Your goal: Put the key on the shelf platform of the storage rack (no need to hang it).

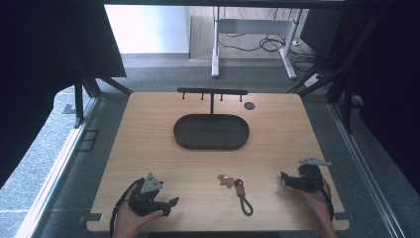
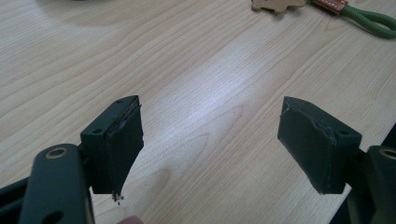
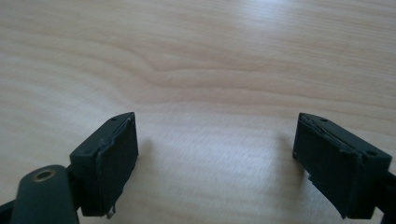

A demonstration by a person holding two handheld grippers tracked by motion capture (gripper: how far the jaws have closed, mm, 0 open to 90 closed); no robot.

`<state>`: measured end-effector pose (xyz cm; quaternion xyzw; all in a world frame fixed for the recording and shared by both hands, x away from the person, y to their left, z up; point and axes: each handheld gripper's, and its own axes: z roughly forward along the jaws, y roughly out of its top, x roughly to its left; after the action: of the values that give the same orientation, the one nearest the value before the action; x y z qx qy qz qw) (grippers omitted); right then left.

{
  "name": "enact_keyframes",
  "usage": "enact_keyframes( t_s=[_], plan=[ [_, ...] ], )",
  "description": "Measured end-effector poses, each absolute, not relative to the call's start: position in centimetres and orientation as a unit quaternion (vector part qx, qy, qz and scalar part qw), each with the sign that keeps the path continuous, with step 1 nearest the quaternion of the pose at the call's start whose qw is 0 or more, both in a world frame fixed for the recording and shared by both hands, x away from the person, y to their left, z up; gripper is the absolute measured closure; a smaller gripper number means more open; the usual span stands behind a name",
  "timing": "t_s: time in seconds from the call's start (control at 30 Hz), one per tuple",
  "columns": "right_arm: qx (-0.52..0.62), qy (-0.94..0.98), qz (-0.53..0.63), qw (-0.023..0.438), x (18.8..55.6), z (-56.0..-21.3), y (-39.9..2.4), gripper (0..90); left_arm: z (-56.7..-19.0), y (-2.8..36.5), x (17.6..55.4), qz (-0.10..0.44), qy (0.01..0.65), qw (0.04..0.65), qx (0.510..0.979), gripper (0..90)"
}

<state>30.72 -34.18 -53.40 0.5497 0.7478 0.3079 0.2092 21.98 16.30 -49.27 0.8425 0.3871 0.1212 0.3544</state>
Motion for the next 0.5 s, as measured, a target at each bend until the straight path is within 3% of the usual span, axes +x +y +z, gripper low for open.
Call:
enact_keyframes(
  t_s=[0.33,0.5],
  plan=[
    [0.545,0.739,0.325,0.226,28.2,-52.1,-36.2,28.3,-49.1,16.0,21.6,0.123,0.374,0.355,0.848,22.8],
    [0.544,0.744,0.318,0.221,27.4,-51.9,-35.6,28.3,-48.8,16.4,21.1,0.119,0.373,0.366,0.844,22.8]
  ],
)
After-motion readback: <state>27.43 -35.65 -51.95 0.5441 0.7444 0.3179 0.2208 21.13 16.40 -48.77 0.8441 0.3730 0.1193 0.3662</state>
